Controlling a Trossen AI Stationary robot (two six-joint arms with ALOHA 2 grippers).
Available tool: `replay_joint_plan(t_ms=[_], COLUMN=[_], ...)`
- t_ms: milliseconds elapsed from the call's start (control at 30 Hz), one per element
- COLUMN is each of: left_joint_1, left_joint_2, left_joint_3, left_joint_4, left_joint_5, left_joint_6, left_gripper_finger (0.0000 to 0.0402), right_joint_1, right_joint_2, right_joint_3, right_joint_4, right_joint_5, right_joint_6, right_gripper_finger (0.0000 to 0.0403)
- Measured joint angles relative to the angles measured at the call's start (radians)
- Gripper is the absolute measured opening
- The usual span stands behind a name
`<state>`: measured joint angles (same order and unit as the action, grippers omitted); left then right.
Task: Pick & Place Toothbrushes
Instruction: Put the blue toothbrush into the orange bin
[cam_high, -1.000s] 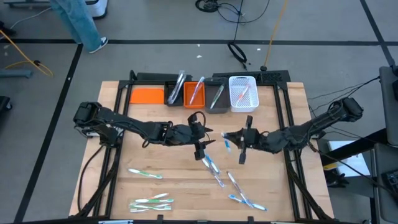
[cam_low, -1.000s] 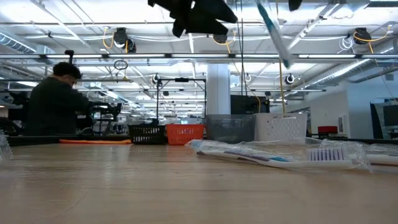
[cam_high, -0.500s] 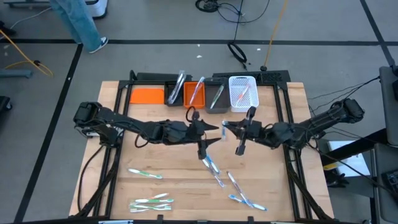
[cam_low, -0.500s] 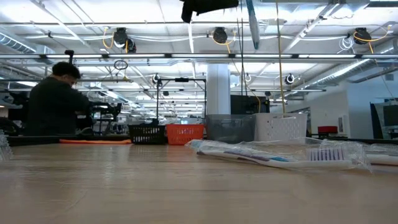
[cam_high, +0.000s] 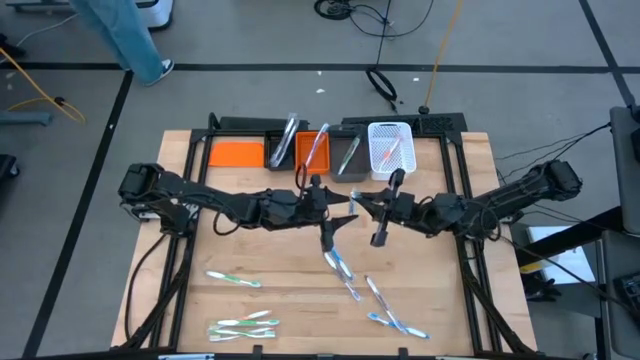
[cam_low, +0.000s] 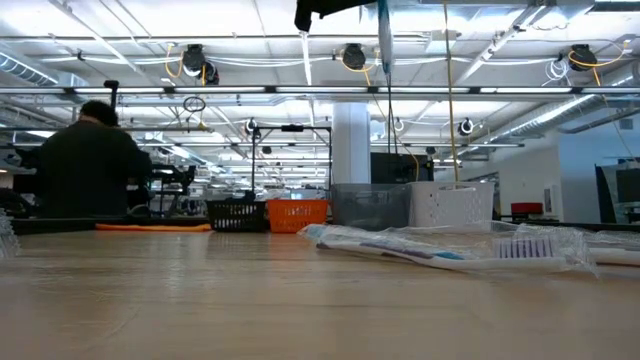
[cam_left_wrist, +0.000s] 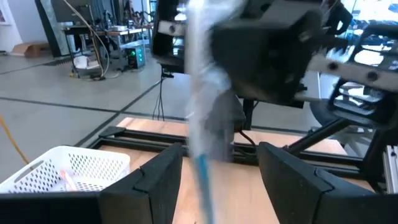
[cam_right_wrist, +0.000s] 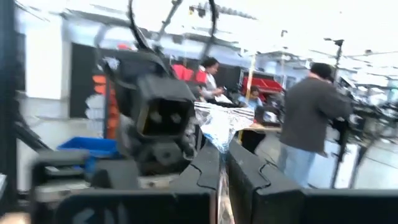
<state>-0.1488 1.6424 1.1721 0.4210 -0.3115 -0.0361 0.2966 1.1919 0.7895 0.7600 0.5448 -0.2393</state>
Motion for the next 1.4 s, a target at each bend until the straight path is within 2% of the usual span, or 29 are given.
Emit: replay_joint_plan(t_ms=[133,233,333,500,567,767,900,1233,1400], left_joint_1=[0.011,0.012,0.011,0.016,0.019,0.027,0.026,0.028,0.028], left_joint_2=[0.000,0.000,0.000,0.000,0.000,0.000,0.000,-0.002,-0.024], left_joint_3=[0.000,0.000,0.000,0.000,0.000,0.000,0.000,0.000,0.000], left_joint_4=[-0.001,-0.002,-0.001,-0.001,-0.001,-0.012,-0.024,-0.094,-0.164], left_joint_5=[0.000,0.000,0.016,0.063,0.069,0.080,0.071,0.007,-0.045], left_joint_6=[-0.018,-0.016,0.000,0.011,0.020,0.005,0.006,0.021,0.024], left_gripper_finger=[0.0209,0.0186,0.0139,0.0039,0.0014,0.0011,0.0009,0.0007,0.0008], right_joint_1=[0.001,0.001,-0.002,-0.002,-0.002,-0.002,-0.002,-0.003,-0.002], right_joint_2=[-0.002,-0.001,-0.002,-0.002,-0.002,-0.002,-0.002,-0.002,-0.003], right_joint_3=[0.000,0.000,0.000,0.000,0.000,0.000,0.000,0.000,0.000], right_joint_4=[0.014,0.015,0.012,0.007,0.007,-0.001,-0.010,-0.047,-0.058], right_joint_5=[-0.022,-0.022,-0.023,-0.024,-0.026,-0.022,-0.024,-0.008,0.086], right_joint_6=[-0.016,-0.017,-0.017,-0.017,-0.019,-0.020,-0.032,-0.042,-0.071], right_gripper_finger=[0.0001,0.0001,0.0001,0.0001,0.0001,0.0004,0.0026,0.0146,0.0192])
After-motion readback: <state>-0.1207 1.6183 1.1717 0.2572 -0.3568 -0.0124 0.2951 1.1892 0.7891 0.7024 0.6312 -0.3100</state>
